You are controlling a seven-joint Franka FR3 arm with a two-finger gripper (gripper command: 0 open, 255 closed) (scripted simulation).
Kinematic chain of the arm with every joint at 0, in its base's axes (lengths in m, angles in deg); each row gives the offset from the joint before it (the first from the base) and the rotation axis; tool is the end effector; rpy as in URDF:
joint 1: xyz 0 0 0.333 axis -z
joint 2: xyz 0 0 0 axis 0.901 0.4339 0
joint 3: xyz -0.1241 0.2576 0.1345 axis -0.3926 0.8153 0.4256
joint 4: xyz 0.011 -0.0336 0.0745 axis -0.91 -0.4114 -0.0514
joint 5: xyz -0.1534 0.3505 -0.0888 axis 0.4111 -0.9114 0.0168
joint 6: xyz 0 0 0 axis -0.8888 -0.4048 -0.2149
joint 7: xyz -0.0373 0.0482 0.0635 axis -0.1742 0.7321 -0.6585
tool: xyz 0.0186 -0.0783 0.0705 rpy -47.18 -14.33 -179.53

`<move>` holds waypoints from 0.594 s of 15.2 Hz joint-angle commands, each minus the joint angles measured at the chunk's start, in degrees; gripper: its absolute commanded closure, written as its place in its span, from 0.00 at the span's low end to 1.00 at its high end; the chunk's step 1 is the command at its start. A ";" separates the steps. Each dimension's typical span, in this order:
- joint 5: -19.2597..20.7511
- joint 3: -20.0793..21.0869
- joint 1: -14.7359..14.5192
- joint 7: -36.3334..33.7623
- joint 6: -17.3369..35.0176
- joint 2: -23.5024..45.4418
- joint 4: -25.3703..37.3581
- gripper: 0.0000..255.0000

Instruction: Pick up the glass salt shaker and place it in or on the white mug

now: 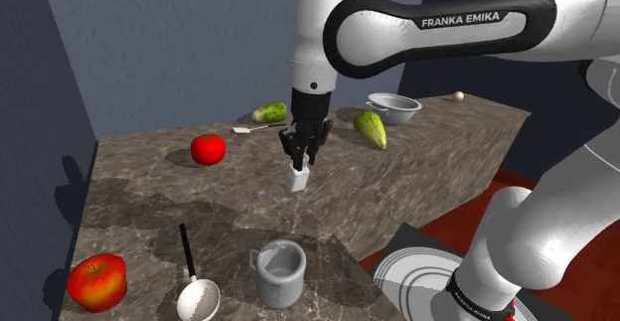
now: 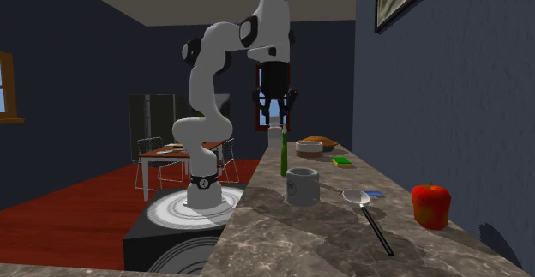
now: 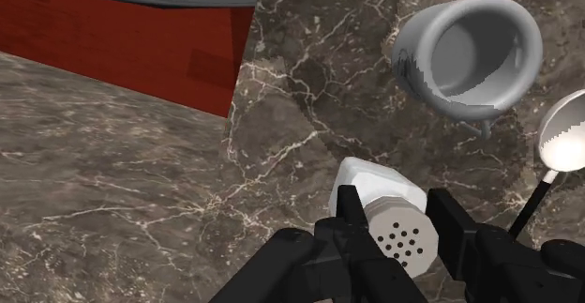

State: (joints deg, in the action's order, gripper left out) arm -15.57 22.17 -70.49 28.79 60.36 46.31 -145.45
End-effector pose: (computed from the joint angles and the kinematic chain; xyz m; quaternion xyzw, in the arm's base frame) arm 0.4103 0.2197 0.5535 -0.9998 0.0213 -0.0008 0.0011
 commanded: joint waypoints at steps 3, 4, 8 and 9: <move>-0.71 3.80 -1.93 -5.85 -1.77 1.11 3.20 1.00; -0.82 4.76 -2.39 -7.30 -2.17 1.47 4.05 1.00; -0.86 8.71 -4.12 -13.30 -3.75 3.63 8.08 1.00; -0.81 9.24 -4.33 -14.10 -3.96 4.00 8.68 1.00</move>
State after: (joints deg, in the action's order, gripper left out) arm -16.50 30.71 -74.58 15.86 56.87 49.67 -137.91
